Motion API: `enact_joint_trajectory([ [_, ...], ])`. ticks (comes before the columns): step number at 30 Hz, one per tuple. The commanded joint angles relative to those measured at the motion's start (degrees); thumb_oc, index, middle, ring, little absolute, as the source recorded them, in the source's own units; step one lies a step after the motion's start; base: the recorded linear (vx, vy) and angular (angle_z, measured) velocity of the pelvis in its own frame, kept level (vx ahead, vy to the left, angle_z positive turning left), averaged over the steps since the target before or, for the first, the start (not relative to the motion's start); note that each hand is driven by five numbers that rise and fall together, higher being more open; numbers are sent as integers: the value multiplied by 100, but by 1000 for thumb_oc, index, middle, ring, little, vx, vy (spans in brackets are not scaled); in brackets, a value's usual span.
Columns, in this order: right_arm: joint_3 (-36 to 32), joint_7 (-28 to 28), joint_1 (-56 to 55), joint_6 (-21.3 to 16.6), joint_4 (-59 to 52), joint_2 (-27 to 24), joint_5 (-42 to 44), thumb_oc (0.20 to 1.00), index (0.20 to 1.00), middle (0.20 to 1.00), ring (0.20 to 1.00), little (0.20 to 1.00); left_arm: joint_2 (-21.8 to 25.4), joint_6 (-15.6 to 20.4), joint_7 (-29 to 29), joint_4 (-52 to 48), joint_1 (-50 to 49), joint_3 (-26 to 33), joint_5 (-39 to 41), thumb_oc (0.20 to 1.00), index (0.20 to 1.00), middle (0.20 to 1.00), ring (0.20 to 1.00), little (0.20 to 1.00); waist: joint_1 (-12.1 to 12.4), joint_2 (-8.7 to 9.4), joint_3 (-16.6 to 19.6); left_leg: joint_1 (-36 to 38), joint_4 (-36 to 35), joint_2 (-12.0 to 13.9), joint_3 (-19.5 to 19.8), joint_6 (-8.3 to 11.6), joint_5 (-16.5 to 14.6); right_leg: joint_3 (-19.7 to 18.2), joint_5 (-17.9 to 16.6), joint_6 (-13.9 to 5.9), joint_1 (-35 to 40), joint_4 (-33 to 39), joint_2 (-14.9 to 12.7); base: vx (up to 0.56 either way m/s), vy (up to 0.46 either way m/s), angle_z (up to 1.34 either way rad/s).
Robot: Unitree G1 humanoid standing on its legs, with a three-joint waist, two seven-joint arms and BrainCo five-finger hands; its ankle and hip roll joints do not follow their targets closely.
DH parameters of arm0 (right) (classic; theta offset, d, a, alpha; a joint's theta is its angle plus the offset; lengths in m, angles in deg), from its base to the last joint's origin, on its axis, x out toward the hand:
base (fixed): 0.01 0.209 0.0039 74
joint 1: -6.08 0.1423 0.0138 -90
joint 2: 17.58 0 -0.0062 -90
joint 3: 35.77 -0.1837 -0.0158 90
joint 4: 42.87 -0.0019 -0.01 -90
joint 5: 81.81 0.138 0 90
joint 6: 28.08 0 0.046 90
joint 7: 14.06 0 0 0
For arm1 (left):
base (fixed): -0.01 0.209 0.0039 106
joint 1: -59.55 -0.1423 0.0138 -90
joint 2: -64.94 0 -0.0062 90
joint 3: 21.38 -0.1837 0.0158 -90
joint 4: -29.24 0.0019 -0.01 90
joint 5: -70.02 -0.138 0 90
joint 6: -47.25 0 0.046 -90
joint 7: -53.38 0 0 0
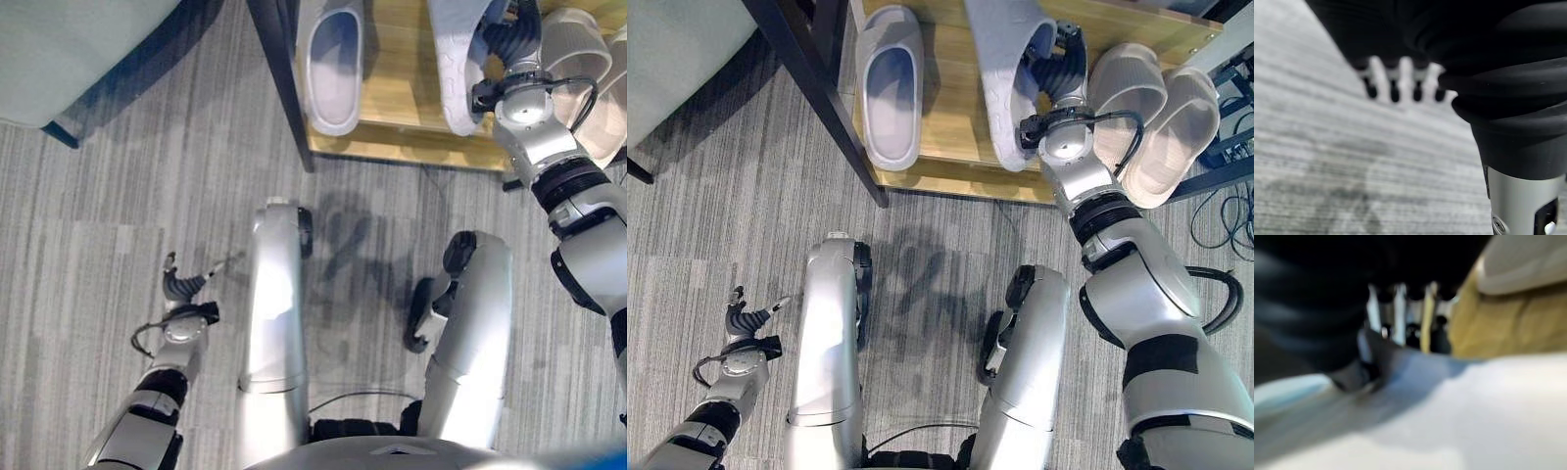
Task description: Arrange the slippers neatly on the shoe rack.
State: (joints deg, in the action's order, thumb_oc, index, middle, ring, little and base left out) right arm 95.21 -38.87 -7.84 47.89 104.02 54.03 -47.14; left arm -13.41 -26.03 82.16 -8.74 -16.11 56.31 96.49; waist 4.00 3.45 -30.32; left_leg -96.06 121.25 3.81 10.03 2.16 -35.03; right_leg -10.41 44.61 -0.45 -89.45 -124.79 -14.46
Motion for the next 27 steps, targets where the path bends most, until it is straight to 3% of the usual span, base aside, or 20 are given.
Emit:
enact_joint_trajectory([
  [1, -222, -7, 1098, -42, 834, -68, 268, 200, 200, 200, 200, 200, 91, 111, -124, 187, -75, -490, 68, 1000, 1000, 1000, 1000, 1000, 298, -15, 53, 610, 67, 207, 195, -222, -924, -853, 99, 787, -50, -379, 57, 126, -12, 0],
  [15, -154, -2, 1236, 173, 1385, 313, 36, 200, 200, 200, 200, 200, 59, 83, -176, 308, -191, -711, -174, 1000, 1000, 1000, 1000, 1000, 393, -12, 53, 610, 98, 244, 49, -249, -1091, -955, 89, 806, -50, -397, 9, 48, 5, 3],
  [23, -344, -243, 1020, 151, 1440, 896, -62, 200, 200, 200, 200, 200, -24, 2, -57, 476, -98, -777, -265, 1000, 1000, 1000, 1000, 1000, 374, 7, 53, 610, 132, 271, -57, -282, -1158, -1036, 36, 801, -50, -395, 44, 2, 4, 0],
  [27, -554, -370, 914, 211, 1559, 1213, -186, 200, 200, 200, 200, 200, -66, -42, -3, 533, -18, -841, -354, 1000, 1000, 1000, 1000, 1000, 373, -82, 53, 610, 336, 292, -117, -326, -1264, -1052, 5, 785, -50, -447, 66, 27, 38, 0],
])
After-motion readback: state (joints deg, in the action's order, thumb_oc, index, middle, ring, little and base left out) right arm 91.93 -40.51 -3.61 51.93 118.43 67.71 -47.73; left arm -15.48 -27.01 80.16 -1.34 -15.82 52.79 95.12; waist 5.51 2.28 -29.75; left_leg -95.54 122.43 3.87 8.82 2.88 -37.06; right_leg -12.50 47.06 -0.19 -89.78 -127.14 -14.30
